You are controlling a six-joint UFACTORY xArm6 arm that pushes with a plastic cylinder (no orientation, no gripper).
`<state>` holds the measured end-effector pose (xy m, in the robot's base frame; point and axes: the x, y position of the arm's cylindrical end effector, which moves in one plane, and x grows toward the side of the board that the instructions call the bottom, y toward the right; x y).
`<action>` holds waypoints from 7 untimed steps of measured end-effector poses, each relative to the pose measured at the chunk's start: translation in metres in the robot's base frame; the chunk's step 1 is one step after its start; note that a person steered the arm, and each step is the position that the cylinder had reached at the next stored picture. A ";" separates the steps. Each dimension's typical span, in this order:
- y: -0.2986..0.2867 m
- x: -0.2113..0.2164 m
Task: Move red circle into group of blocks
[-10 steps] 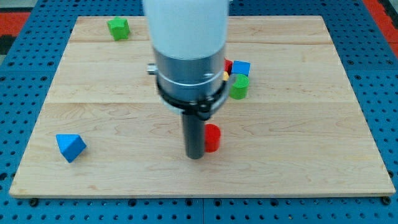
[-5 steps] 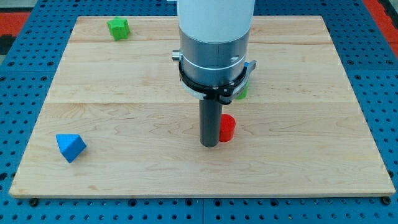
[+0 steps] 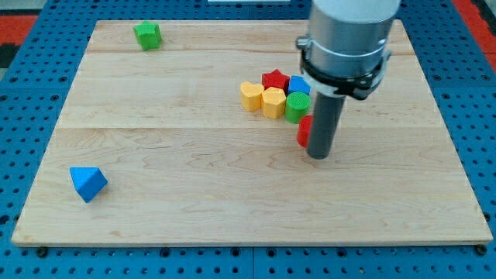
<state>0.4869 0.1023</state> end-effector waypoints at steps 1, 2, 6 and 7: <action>0.004 -0.017; -0.003 -0.018; 0.011 -0.043; 0.000 -0.043</action>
<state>0.4437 0.1025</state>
